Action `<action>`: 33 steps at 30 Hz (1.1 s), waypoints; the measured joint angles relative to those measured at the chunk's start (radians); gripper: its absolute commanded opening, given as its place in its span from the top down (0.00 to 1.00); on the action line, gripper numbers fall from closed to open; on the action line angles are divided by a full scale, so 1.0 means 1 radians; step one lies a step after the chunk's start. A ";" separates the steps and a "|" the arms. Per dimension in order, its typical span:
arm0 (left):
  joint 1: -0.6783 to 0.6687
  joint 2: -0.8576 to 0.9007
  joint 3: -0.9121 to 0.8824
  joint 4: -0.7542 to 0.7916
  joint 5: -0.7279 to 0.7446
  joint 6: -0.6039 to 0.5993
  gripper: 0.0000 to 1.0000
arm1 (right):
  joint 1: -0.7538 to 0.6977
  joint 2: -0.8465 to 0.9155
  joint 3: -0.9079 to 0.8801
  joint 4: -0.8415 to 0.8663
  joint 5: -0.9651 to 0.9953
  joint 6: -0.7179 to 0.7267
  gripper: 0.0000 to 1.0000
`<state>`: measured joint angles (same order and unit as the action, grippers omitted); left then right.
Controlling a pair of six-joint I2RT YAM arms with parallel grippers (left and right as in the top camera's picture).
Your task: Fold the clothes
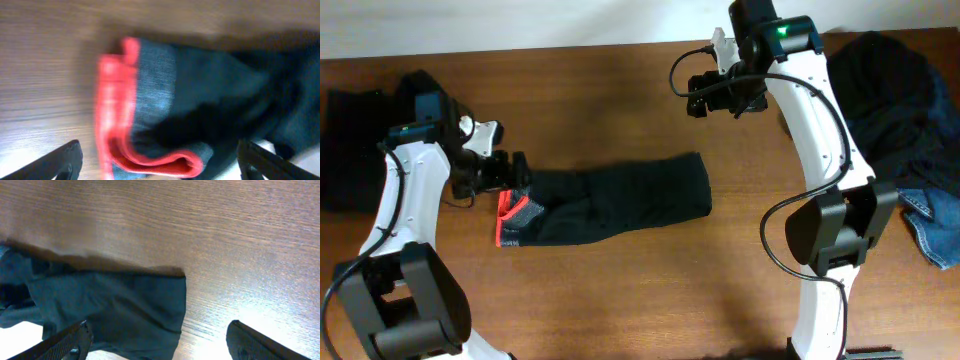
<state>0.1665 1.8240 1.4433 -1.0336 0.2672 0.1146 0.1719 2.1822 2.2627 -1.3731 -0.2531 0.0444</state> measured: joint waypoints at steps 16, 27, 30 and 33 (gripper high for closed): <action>-0.094 0.084 0.000 0.058 -0.150 -0.080 0.90 | 0.000 0.000 0.000 0.000 0.000 0.000 0.09; -0.127 0.084 0.000 -0.036 -0.159 -0.026 0.91 | 0.000 0.000 0.000 0.000 0.000 0.000 0.09; -0.127 0.084 -0.001 -0.109 -0.176 -0.013 0.93 | 0.000 0.000 0.000 0.000 0.000 -0.001 0.09; -0.127 0.084 -0.001 -0.160 -0.190 -0.003 0.94 | 0.000 0.000 0.000 0.000 0.000 -0.001 0.09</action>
<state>0.0395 1.9079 1.4425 -1.1934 0.0772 0.1120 0.1719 2.1818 2.2627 -1.3731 -0.2527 0.0437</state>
